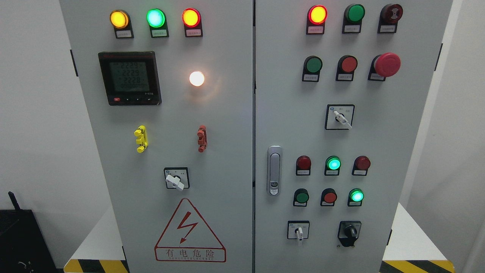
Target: Flip black knob to close circuit
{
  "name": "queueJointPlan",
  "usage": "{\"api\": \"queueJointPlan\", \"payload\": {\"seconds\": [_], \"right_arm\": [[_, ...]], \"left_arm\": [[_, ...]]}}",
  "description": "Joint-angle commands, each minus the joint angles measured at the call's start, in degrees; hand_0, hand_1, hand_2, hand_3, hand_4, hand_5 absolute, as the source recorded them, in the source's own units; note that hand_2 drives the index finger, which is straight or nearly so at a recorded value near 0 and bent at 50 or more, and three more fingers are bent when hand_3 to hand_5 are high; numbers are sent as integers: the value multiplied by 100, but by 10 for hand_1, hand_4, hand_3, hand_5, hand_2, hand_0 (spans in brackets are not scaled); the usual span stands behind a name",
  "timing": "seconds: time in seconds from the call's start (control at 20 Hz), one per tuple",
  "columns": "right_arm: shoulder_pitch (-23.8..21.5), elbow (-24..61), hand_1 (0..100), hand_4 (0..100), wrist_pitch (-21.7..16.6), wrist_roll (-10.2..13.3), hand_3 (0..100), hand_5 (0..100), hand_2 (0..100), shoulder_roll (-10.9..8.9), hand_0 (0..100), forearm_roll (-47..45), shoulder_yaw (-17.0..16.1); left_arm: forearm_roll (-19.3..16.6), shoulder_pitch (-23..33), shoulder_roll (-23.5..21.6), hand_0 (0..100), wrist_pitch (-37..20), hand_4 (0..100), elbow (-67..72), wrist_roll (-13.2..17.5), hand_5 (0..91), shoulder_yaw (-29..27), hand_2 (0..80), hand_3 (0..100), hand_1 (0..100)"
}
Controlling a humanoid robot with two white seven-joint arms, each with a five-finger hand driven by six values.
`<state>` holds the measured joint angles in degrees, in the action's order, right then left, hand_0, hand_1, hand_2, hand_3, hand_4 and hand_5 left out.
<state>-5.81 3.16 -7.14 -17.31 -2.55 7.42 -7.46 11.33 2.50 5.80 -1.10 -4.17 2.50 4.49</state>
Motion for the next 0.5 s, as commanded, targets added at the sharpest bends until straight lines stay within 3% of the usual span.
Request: {"api": "queueJointPlan", "payload": {"seconds": [0.0,0.15,0.25,0.3,0.35,0.45], "right_arm": [[-621,4061,55,0,-192,-18,23,0,0,403,0,-179,33],[-798,6295,77,0,-174,-9,66,0,0,422,0,-634,525],[-886,7492,99,70,-183,17,95,0,0,387,0,-1126,597],[-921,8019,121,176,-192,26,134,88,27,369,0,-1285,597],[-956,8538,144,297,-183,35,221,236,68,361,0,-1322,579],[-983,9514,161,446,-174,52,428,443,192,291,0,-1296,553]], "left_arm": [[1,4,0,120,4,0,3,-4,0,-1,0,0,556],[-16,4,0,120,4,0,3,5,0,-1,0,0,556],[1,-4,0,120,4,0,3,-4,0,-1,0,0,556],[1,-4,0,120,4,0,-5,-4,0,-1,0,0,556],[1,4,0,120,4,0,3,-4,0,-1,0,0,556],[1,4,0,120,4,0,3,-4,0,-1,0,0,556]]}}
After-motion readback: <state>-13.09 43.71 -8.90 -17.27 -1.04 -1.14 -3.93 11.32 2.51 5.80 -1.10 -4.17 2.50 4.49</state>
